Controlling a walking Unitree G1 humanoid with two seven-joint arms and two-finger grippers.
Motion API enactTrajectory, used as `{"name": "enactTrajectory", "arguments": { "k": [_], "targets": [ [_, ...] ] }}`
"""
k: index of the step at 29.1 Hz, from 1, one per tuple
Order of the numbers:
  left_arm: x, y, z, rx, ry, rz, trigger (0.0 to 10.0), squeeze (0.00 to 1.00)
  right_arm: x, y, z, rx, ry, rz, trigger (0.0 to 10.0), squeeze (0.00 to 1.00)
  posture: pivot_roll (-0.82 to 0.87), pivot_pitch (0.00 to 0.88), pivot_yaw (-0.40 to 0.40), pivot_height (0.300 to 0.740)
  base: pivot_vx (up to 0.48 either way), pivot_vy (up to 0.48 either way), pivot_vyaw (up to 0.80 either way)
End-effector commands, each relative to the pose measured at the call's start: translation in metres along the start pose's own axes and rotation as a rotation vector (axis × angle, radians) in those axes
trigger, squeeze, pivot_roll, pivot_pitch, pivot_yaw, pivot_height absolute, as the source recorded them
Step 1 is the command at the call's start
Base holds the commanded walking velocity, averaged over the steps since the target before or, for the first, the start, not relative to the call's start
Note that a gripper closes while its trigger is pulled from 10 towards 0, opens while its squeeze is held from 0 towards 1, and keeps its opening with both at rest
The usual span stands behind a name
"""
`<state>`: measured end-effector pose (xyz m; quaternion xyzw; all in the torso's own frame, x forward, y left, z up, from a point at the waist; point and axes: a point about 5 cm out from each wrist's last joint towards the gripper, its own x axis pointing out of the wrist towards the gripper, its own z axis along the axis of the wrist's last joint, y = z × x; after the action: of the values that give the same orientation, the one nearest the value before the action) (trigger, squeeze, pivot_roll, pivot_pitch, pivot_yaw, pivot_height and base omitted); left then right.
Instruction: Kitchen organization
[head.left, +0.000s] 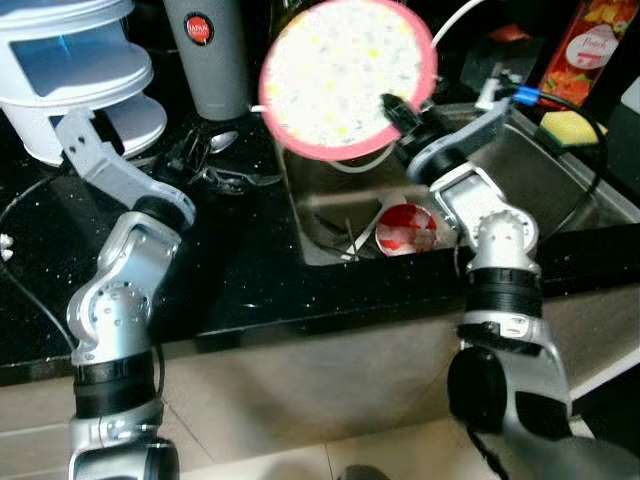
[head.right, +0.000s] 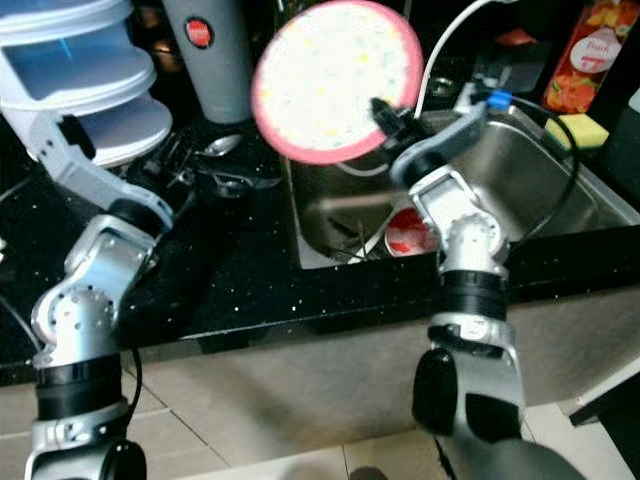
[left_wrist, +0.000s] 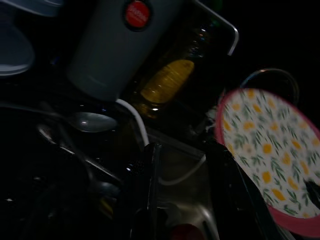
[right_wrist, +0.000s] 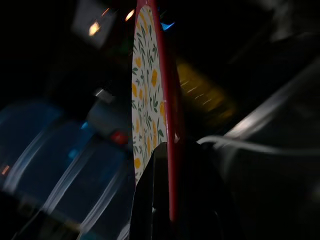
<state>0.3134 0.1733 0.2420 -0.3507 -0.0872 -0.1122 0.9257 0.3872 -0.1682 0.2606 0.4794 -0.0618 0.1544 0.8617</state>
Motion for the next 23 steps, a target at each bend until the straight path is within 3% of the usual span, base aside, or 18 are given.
{"name": "enactTrajectory", "arguments": {
  "k": [1,2,4,6,8,10,12,14,15,17,18,19,23],
  "targets": [
    [-0.002,0.002,-0.001,0.008,-0.001,0.017,10.0,0.00,0.003,-0.004,0.004,-0.005,-0.026,-0.051,0.0,0.00,-0.09,0.000,-0.004,0.740,0.000,0.000,0.00],
    [-0.003,0.005,0.000,0.022,-0.010,0.049,10.0,0.00,0.003,-0.026,0.009,-0.058,-0.054,-0.196,10.0,0.00,-0.08,0.000,-0.011,0.740,0.000,0.000,0.00],
    [-0.003,0.005,0.000,0.022,-0.010,0.049,10.0,0.00,0.003,-0.026,0.009,-0.058,-0.054,-0.196,10.0,0.00,-0.08,0.000,-0.011,0.740,0.000,0.000,0.00],
    [-0.004,0.005,0.000,0.037,-0.011,0.063,10.0,0.00,0.002,-0.041,0.006,-0.145,-0.029,-0.311,10.0,0.00,-0.08,0.000,-0.013,0.740,0.000,0.000,0.00],
    [-0.004,0.005,0.000,0.040,-0.008,0.064,10.0,0.00,0.001,-0.046,0.004,-0.188,-0.007,-0.356,10.0,0.00,-0.08,0.000,-0.013,0.740,0.000,0.000,0.00],
    [-0.004,0.003,-0.002,0.053,-0.002,0.069,10.0,0.00,-0.003,-0.064,-0.008,-0.277,0.067,-0.488,10.0,0.00,-0.08,0.000,-0.013,0.740,0.000,0.000,0.00],
    [-0.002,0.002,-0.004,0.085,0.013,0.081,10.0,0.00,-0.007,-0.076,-0.017,-0.322,0.116,-0.560,10.0,0.00,-0.07,0.000,-0.014,0.740,0.000,0.000,0.00],
    [-0.002,0.002,-0.004,0.085,0.013,0.081,10.0,0.00,-0.007,-0.076,-0.017,-0.322,0.116,-0.560,10.0,0.00,-0.07,0.000,-0.014,0.740,0.000,0.000,0.00],
    [-0.001,0.002,-0.006,0.107,0.023,0.088,10.0,0.00,-0.009,-0.080,-0.019,-0.339,0.134,-0.577,10.0,0.00,-0.07,0.000,-0.014,0.740,0.000,0.000,0.00],
    [0.008,0.002,-0.012,0.207,0.083,0.128,10.0,0.00,-0.012,-0.088,-0.033,-0.483,0.223,-0.606,10.0,0.00,-0.07,0.000,-0.012,0.740,0.000,0.000,0.00],
    [0.011,0.002,-0.014,0.248,0.098,0.137,10.0,0.00,-0.013,-0.091,-0.037,-0.528,0.247,-0.611,10.0,0.39,-0.07,0.000,-0.009,0.740,0.000,0.000,0.00],
    [0.012,0.001,-0.015,0.273,0.110,0.140,10.0,0.00,-0.014,-0.091,-0.041,-0.538,0.259,-0.602,10.0,1.00,-0.07,0.000,-0.008,0.740,0.000,0.000,0.00],
    [0.013,0.002,-0.016,0.317,0.127,0.148,10.0,0.00,-0.004,-0.077,-0.031,-0.307,0.138,-0.502,10.0,1.00,-0.07,0.000,-0.003,0.740,0.000,0.000,0.00]
  ]
}}
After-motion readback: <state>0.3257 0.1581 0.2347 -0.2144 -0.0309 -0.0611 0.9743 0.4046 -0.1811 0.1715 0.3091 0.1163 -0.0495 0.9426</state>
